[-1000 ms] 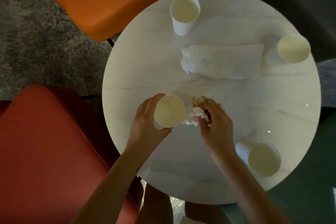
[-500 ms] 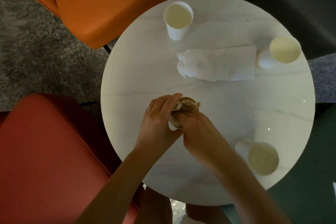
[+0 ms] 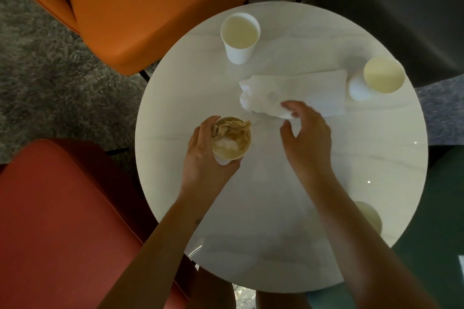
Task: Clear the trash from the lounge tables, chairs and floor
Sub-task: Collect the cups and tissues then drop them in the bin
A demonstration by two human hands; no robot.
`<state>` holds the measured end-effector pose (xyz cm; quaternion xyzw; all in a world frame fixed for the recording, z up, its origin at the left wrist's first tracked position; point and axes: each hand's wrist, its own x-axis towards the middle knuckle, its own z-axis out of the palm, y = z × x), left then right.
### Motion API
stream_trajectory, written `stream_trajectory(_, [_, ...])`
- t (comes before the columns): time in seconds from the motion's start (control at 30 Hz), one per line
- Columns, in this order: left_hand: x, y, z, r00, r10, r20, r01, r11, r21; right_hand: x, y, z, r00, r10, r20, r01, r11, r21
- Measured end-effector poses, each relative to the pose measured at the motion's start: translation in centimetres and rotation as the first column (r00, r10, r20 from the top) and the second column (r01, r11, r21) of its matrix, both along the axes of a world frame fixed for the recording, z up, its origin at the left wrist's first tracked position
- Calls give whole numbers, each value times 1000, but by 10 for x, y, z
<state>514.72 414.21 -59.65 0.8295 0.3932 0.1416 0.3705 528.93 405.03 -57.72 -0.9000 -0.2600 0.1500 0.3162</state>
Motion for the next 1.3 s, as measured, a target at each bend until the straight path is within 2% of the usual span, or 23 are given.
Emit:
stream_trajectory(0.07, [3,4,-2,1000,8,5,-8,1000,0,19,9,-20,999,-46,8,47,982,-184])
stream_trajectory(0.13, [7,5,-4,1000,5,-1,-5,1000,11,29,19,-36,997,-73,-30,60,953,-297])
stream_trajectory(0.2, [8,7,-5,1000,1,-4,-1,1000,16,32,27,-50,996,-74,-53,51,935,-351])
stream_trajectory(0.27, [9,7,-5,1000,-3,-2,3,1000,10,29,31,-59,999,-39,2,37,935,-352])
stream_trajectory(0.37, [8,7,-6,1000,-4,-10,4,1000,6,25,29,-66,993,59,97,-32,966,-258])
stream_trajectory(0.43, [8,7,-5,1000,-6,-13,6,1000,10,25,26,-64,995,79,60,-67,981,-181])
stream_trajectory(0.53, [9,8,-5,1000,-12,-19,13,1000,24,22,25,-47,999,29,24,-29,1000,5])
stream_trajectory(0.63, [12,8,-3,999,-15,-28,16,999,31,10,25,-17,977,0,213,-46,977,209])
stream_trajectory(0.73, [15,4,0,999,-36,-16,36,999,30,-11,23,2,936,64,347,-176,937,302])
stream_trajectory(0.93, [18,2,5,998,-55,2,55,997,53,-45,13,4,956,258,138,-286,924,254])
stream_trajectory(1.03, [17,3,2,998,-48,-31,50,996,70,-45,10,3,915,401,53,-404,910,88])
stream_trajectory(1.13, [16,-1,-1,995,-79,-56,84,991,102,-45,14,5,827,562,-9,-560,823,-96])
stream_trajectory(1.2, [16,-6,-2,994,-101,-32,103,992,76,-45,17,4,814,580,-44,-580,804,-127])
stream_trajectory(1.3, [16,-8,-5,995,-92,-38,95,993,76,-41,15,5,844,532,-67,-535,842,-62])
